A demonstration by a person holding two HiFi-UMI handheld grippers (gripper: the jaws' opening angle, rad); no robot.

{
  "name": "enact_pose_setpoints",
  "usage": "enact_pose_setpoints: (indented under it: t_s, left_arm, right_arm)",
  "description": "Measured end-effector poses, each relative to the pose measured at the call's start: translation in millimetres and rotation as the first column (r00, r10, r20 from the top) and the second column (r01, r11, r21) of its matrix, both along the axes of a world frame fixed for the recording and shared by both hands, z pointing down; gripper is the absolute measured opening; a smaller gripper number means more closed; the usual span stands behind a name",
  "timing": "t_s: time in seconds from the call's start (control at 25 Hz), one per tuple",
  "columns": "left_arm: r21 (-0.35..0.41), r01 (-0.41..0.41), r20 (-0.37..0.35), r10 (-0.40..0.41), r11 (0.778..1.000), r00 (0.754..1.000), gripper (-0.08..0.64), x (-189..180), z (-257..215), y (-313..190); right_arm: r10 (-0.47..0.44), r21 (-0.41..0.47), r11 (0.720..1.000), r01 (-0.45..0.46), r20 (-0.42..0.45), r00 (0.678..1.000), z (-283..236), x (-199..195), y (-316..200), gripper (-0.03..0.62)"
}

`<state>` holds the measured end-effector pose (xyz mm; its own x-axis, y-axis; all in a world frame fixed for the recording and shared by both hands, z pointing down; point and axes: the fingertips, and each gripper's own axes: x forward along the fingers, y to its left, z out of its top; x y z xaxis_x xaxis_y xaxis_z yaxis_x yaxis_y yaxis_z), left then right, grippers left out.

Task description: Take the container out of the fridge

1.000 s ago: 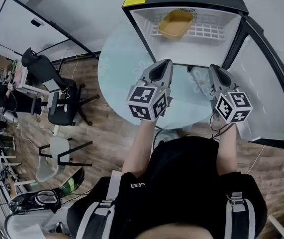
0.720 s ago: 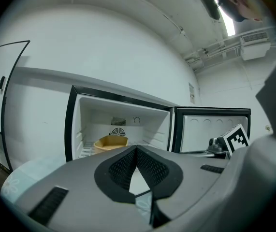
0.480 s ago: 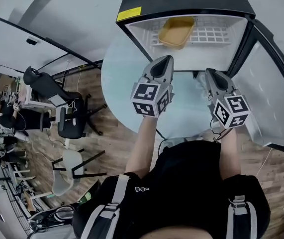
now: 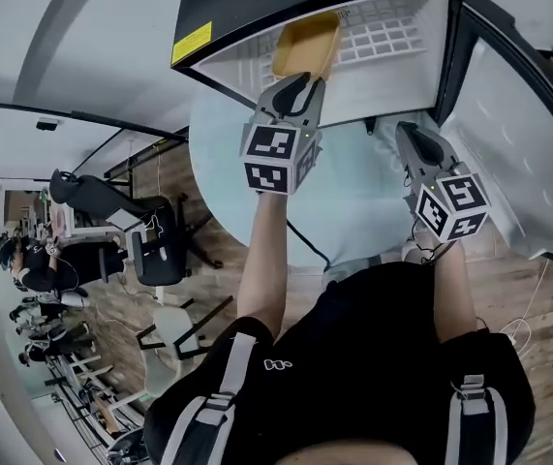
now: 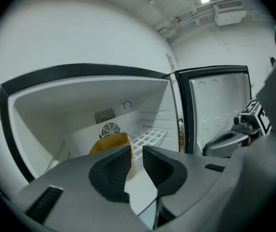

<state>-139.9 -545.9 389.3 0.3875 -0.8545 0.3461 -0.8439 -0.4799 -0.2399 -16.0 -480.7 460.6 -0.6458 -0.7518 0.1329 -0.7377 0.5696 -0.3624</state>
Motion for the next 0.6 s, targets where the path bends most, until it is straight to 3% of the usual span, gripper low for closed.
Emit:
enact_pose_setpoints:
  t_s: [0.2, 0.4, 0.6]
  left_arm:
    - [-0.064, -0.053, 0.202, 0.065, 0.997, 0.977, 0.176, 8, 16, -21]
    - [-0.129, -0.021, 0.364, 0.067, 0.991, 0.929, 0.167, -1, 46, -37]
    - [-0.106, -0.007, 0.434, 0.053, 0.994, 0.9, 0.109, 2, 57, -33]
  right_arm:
    - [0.007, -0.015, 1.0, -0.006, 0.036, 0.999, 7, -6, -7, 0.008]
    - [0.009, -0.032, 0.999, -0.008, 0.032, 0.999, 17, -8, -11, 0.008]
    - [0.039, -0.04, 0.998, -0.038, 0.022, 0.999, 20, 4, -14, 0.008]
